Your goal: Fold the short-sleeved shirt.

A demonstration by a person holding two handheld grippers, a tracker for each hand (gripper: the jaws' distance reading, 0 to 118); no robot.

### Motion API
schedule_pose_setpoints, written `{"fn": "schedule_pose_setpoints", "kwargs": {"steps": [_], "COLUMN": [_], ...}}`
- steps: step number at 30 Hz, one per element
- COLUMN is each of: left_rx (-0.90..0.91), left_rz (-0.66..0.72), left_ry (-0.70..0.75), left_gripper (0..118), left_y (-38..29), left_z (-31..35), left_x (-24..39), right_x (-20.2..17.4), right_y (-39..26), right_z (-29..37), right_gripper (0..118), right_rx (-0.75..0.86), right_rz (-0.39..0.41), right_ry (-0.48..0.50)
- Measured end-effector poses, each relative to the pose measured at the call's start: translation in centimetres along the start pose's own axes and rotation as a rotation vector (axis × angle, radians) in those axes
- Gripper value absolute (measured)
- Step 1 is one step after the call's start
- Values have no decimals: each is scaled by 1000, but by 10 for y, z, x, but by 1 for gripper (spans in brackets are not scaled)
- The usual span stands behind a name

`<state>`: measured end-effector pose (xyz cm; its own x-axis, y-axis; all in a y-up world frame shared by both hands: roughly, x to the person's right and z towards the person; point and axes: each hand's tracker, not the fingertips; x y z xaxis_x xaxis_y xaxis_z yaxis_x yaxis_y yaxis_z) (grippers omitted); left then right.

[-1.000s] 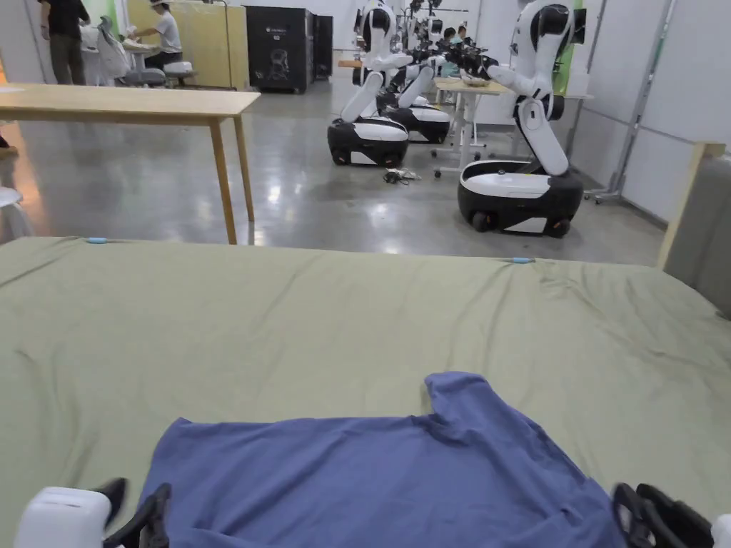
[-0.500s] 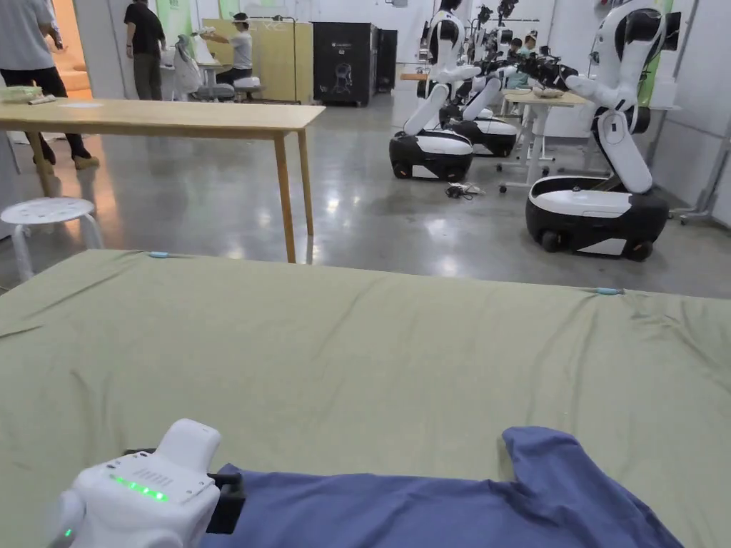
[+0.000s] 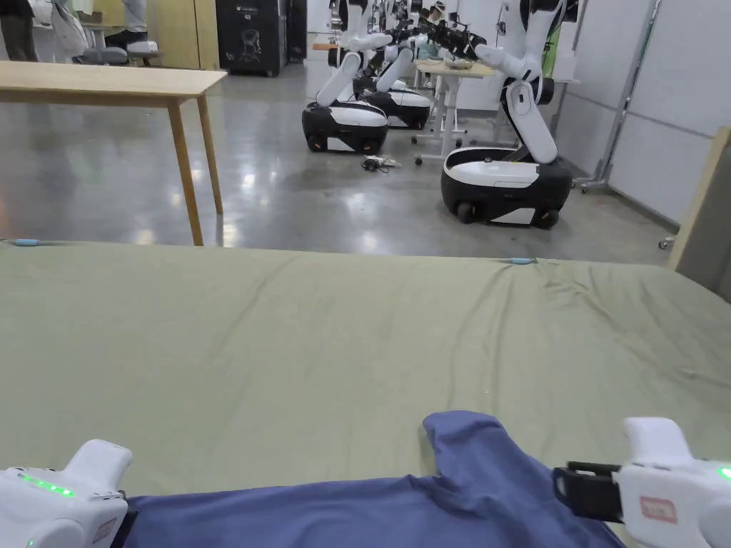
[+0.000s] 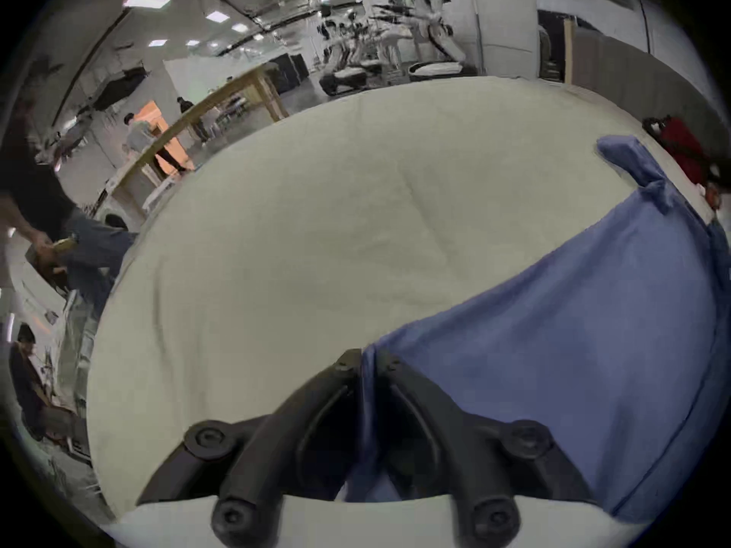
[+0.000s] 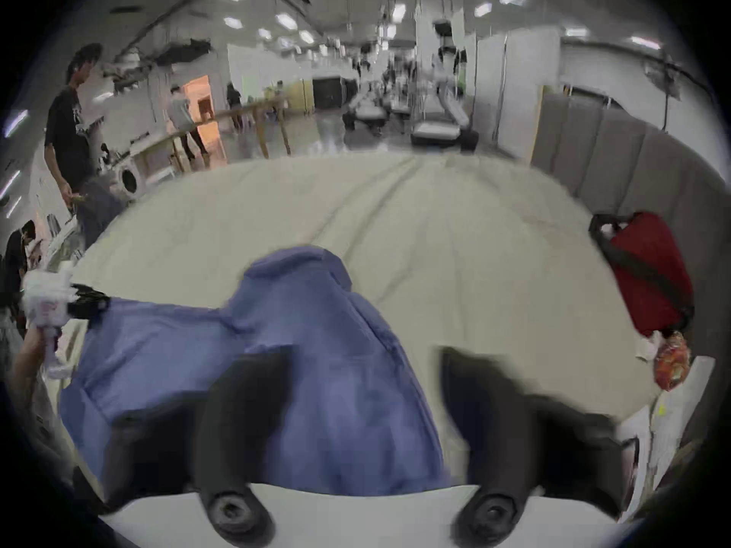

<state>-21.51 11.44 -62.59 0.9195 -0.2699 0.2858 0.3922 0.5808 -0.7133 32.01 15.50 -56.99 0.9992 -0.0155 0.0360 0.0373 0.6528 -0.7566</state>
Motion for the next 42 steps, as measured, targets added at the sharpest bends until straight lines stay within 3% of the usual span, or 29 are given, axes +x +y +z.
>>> {"fn": "schedule_pose_setpoints", "kwargs": {"steps": [3, 6, 7, 8, 9, 10, 12, 14, 17, 19, 25, 31, 35, 36, 37, 38, 39, 40, 42], "left_rx": [49, 78, 79, 83, 90, 97, 113, 148, 184, 267, 346, 178, 148, 156, 161, 167, 200, 273, 394], "left_rz": [20, 19, 17, 19, 24, 27, 27, 36, 64, 64, 96, 166, 162, 173, 179, 188, 209, 233, 272], "left_ry": [-13, -11, -12, -12, -15, -15, 1, 28, 19, 28, 12, -38, 10, 25, 44, 55, 59, 50, 73], "left_gripper": [6, 6, 6, 6, 6, 6, 6, 6, 6, 6, 6, 6, 6, 10, 23, 51, 94, 108, 110], "left_y": [3, 7, 9, 10, 11, 12, 14, 15, 9, -7, -99, -199, -230, -231, -232, -227, -225, -221, -210], "left_z": [31, 51, 56, 61, 65, 67, 74, 85, 124, 162, 262, 248, 222, 222, 224, 232, 243, 260, 285], "left_x": [7, 4, 3, 3, 4, 1, 4, 4, 1, -1, 3, 18, 29, 30, 31, 33, 32, 33, 35], "right_x": [1, 7, 9, 4, 1, -3, -18, -22, -17, -14, 0, -12, -12, -8, -8, -10, -13, -16, -27], "right_y": [10, 5, 3, -2, -4, -4, -4, 2, 5, -11, -115, -230, -261, -259, -255, -250, -244, -234, -222], "right_z": [-51, -85, -88, -78, -73, -69, -51, -27, 35, 86, 200, 205, 183, 181, 187, 196, 207, 223, 251], "right_gripper": [111, 110, 100, 75, 25, 6, 6, 6, 6, 6, 6, 6, 6, 6, 6, 11, 32, 55, 94], "right_rx": [-70, -177, -201, -184, -159, -137, -136, -55, 56, 128, 234, 121, 81, 88, 113, 129, 153, 224, 378], "right_rz": [86, 68, 50, 62, 86, 113, 171, 210, 161, 192, 159, 132, 110, 115, 120, 124, 118, 102, 79], "right_ry": [-57, -37, -33, -34, -32, -24, 5, -28, 33, 39, 56, 27, 6, 5, 1, -4, -7, -21, 12]}}
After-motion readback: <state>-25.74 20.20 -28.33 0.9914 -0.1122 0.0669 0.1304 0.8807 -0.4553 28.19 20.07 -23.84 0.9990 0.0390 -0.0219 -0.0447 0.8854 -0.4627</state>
